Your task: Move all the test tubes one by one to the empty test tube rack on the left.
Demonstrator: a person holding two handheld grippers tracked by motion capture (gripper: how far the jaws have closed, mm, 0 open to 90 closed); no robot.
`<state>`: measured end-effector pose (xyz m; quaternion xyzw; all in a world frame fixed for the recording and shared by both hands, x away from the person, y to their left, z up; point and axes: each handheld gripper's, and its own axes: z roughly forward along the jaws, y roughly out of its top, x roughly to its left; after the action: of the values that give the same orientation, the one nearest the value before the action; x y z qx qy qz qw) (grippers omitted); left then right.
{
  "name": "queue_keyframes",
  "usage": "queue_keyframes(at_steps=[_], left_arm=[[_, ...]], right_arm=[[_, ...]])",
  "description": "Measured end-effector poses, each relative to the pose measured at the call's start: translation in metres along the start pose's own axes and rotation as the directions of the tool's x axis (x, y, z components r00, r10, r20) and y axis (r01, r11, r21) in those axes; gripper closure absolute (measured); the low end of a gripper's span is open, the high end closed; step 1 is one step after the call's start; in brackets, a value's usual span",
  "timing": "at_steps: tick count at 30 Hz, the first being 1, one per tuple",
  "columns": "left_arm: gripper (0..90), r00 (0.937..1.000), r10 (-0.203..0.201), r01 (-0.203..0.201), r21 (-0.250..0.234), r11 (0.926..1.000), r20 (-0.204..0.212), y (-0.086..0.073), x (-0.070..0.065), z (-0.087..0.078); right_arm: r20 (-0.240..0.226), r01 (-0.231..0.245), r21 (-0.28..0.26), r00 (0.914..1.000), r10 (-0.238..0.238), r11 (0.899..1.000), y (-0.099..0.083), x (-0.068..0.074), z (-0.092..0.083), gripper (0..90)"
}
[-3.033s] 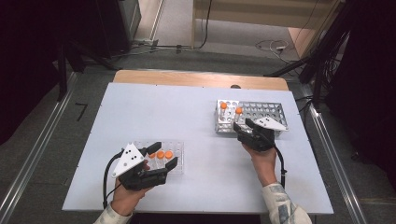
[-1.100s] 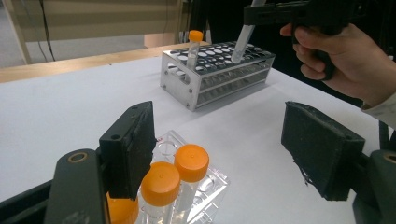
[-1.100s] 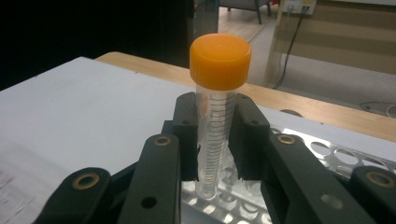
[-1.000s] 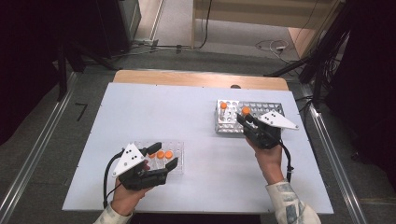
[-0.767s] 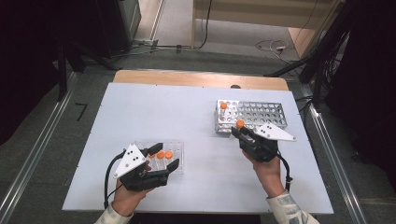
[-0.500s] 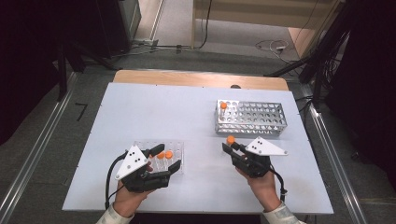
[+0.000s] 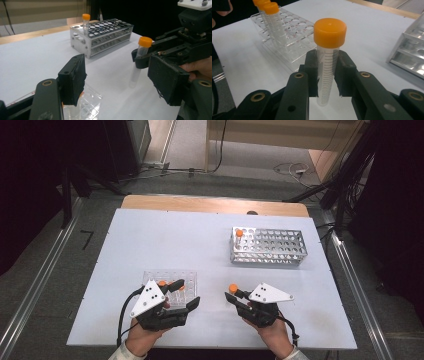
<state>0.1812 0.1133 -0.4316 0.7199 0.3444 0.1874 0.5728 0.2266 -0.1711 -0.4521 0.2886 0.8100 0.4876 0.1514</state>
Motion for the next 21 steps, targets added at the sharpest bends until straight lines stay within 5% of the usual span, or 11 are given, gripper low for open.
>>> queue_keyframes(at_steps=[11,21], left_arm=[[36.0,0.9988,0.019,-0.02,0.029,0.9994,0.045,-0.004,-0.012,0.014],[49.9,0.9943,0.036,-0.04,0.035,0.9986,0.1,-0.006,-0.024,0.03]], right_arm=[[-0.058,0.038,0.01,0.9976,-0.037,0.999,0.001,0.017,0.008,71.6],[-0.097,0.066,0.013,0.9932,-0.064,0.998,0.001,0.03,0.014,71.6]])
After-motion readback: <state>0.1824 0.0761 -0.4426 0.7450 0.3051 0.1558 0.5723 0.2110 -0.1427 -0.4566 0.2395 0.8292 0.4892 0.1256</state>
